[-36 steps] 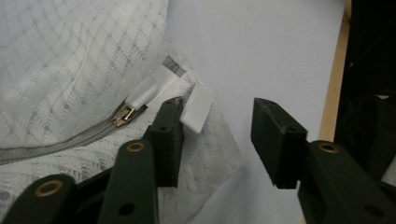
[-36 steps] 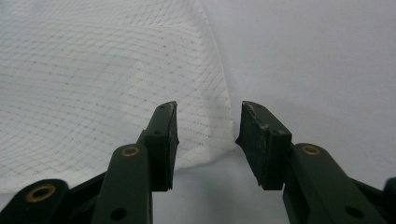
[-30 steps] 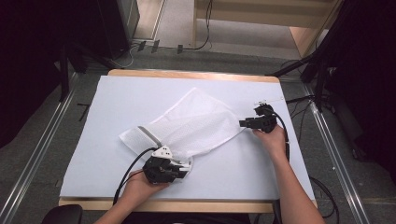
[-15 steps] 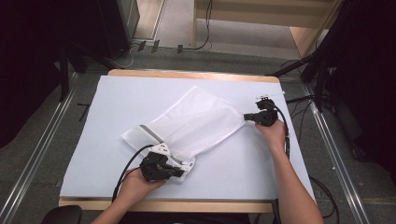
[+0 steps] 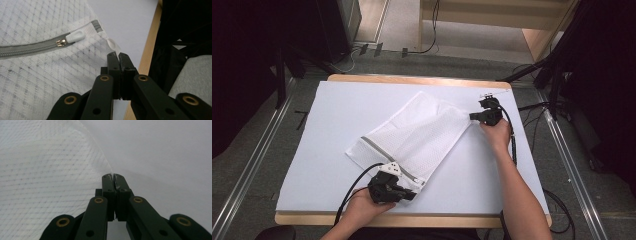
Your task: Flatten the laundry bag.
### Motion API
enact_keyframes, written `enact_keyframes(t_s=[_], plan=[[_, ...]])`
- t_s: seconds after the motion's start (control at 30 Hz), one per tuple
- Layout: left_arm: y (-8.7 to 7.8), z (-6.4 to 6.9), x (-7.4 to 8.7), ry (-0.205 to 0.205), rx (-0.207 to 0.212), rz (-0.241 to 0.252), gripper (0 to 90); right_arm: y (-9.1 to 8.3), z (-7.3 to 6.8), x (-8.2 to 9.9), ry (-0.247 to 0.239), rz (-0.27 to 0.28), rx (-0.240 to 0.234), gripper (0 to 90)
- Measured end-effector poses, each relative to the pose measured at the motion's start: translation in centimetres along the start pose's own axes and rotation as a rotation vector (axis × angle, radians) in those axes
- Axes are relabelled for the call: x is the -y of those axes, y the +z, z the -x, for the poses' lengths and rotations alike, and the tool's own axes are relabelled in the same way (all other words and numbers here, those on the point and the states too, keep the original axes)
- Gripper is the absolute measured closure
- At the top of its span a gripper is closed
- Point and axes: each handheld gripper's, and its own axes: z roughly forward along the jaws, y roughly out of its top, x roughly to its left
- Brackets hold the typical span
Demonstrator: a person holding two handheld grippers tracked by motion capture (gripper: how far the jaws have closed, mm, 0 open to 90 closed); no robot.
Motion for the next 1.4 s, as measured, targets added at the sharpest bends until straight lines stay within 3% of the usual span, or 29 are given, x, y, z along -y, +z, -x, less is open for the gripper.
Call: enact_keyframes(t_s=[0.13,0.17,0.2,0.23,0.37,0.6,0.7,0.73,0.77,0.8,0.87,0.97,1.03,1.17,1.2,1.37,1.4], plan=[[-0.4,-0.3,0.0,-0.024,-0.022,-0.009,74.5,0.2,-0.4,0.0,-0.025,-0.004,-0.012,83.9],[-0.7,-0.3,-0.1,-0.024,-0.022,-0.010,72.3,-0.1,-0.5,0.0,-0.029,0.016,-0.020,75.3],[-1.0,-0.3,-0.3,-0.016,-0.027,-0.012,72.3,-0.1,-0.5,0.0,-0.029,0.016,-0.020,75.3],[-1.9,-0.2,-0.7,-0.005,-0.050,-0.004,66.9,-1.0,-0.7,0.0,-0.031,0.045,-0.016,70.8],[-3.5,-0.8,-1.6,-0.007,-0.068,0.023,63.6,-2.2,-0.9,0.3,-0.033,0.059,-0.034,69.0],[-7.8,-4.4,-3.5,-0.057,-0.113,0.078,61.8,-3.9,-2.5,2.1,-0.052,0.058,-0.052,68.8],[-8.9,-6.1,-4.2,-0.063,-0.154,0.076,62.1,-4.5,-3.0,2.5,-0.046,0.059,-0.057,68.5],[-8.9,-6.1,-4.2,-0.063,-0.154,0.076,62.0,-4.6,-3.2,2.7,-0.041,0.059,-0.064,68.4],[-9.5,-7.2,-4.7,-0.079,-0.167,0.081,62.0,-4.7,-3.6,3.1,-0.043,0.057,-0.068,68.4],[-9.5,-7.2,-4.7,-0.079,-0.167,0.081,61.7,-4.7,-3.6,3.1,-0.043,0.057,-0.068,68.4],[-9.9,-8.6,-5.2,-0.093,-0.165,0.090,60.8,-4.8,-4.8,4.0,-0.071,0.034,-0.079,68.4],[-10.2,-10.7,-5.7,-0.115,-0.189,0.113,60.1,-4.9,-5.7,4.6,-0.085,0.027,-0.094,68.4],[-10.4,-11.8,-5.9,-0.137,-0.184,0.124,59.6,-4.9,-6.3,5.0,-0.097,0.018,-0.102,68.4],[-10.7,-13.2,-6.4,-0.144,-0.234,0.098,58.4,-5.0,-7.5,5.6,-0.123,0.021,-0.124,67.0],[-10.9,-14.1,-6.6,-0.149,-0.254,0.085,58.3,-5.0,-7.8,5.9,-0.120,0.020,-0.132,66.7],[-11.0,-15.9,-6.8,-0.167,-0.255,0.089,58.5,-4.7,-8.5,6.5,-0.134,0.019,-0.148,65.5],[-10.9,-16.2,-6.8,-0.169,-0.259,0.083,58.7,-4.3,-8.8,6.8,-0.140,0.010,-0.171,65.4]])
